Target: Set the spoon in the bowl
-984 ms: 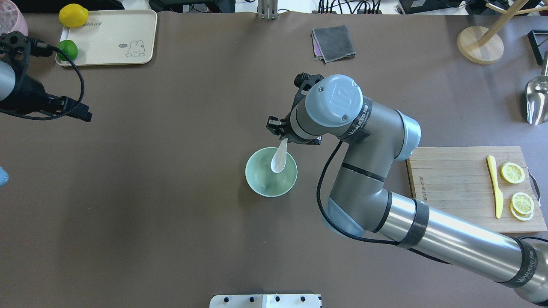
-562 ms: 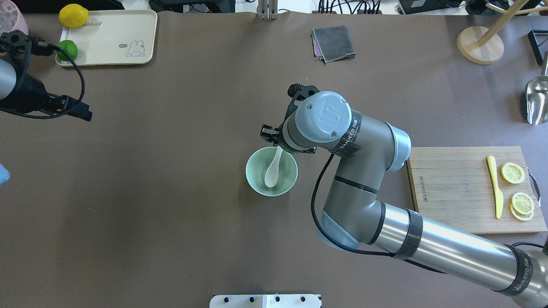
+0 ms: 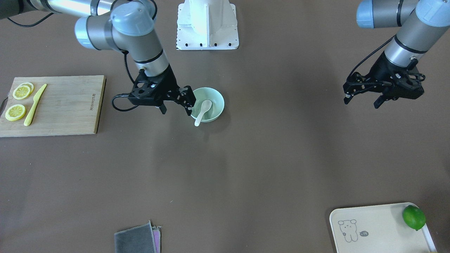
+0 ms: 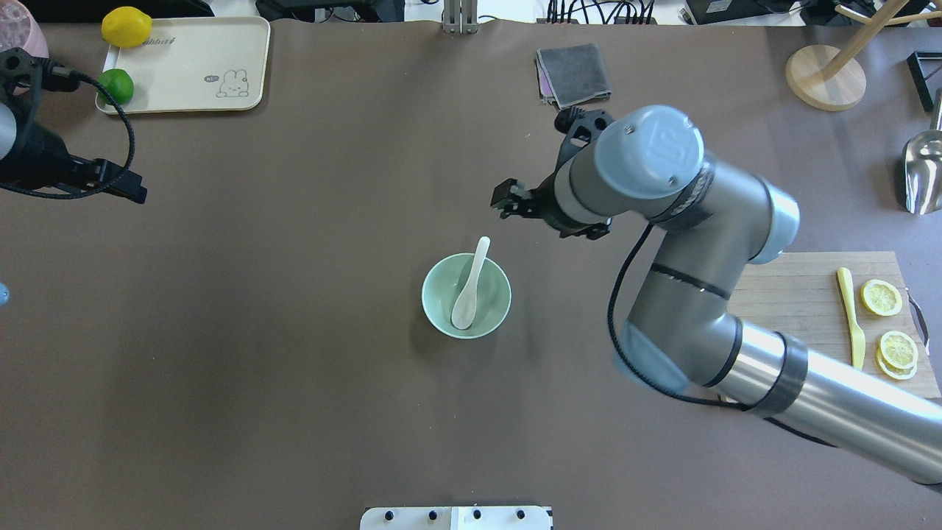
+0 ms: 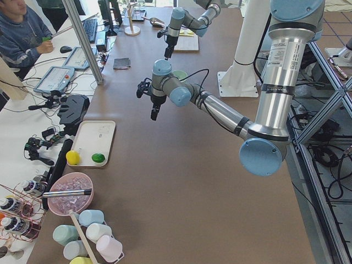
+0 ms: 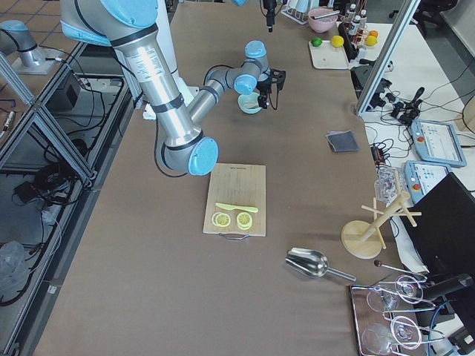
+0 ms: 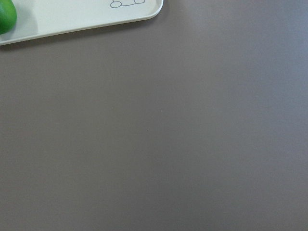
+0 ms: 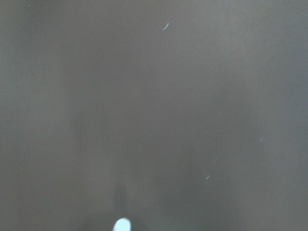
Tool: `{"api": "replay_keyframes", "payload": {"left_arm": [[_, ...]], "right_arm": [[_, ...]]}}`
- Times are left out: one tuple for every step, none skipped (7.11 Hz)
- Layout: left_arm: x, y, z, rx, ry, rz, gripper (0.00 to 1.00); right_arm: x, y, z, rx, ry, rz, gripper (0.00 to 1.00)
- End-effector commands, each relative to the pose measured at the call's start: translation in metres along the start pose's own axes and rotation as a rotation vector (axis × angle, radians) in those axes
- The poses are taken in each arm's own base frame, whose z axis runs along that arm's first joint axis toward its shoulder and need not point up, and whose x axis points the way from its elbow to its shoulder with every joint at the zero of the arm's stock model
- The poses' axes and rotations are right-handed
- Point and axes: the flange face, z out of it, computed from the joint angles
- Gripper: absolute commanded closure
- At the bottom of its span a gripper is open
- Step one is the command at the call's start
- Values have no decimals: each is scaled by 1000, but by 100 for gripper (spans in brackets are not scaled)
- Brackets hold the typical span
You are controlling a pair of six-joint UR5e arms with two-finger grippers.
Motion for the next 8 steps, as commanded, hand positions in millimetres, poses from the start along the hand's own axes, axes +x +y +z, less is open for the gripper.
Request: {"api": "replay_keyframes", "payload": {"left_arm": [[-72, -8, -19, -22, -74, 114, 2], [-122, -14, -44, -72, -68, 170, 2], [-182, -17, -69, -94, -65, 212, 2], [-228, -15, -77, -120, -30, 229, 2], [-260, -5, -86, -117, -27, 230, 2], [-290, 22, -84, -133, -32, 179, 2], [-308, 56, -75, -151, -30, 158, 2], [-321, 82, -65, -160, -26, 160, 2]], "right_arm": [[121, -98, -53, -73, 27, -109, 0], [194, -130, -71, -98, 50, -161, 0], [265, -144, -79, -102, 101, -243, 0], [330, -156, -87, -107, 152, -310, 0], [395, -163, -105, -127, 205, -361, 0], [454, -169, -129, -156, 251, -427, 0], [504, -174, -150, -190, 282, -450, 0], [537, -172, -159, -206, 289, -492, 0]]}}
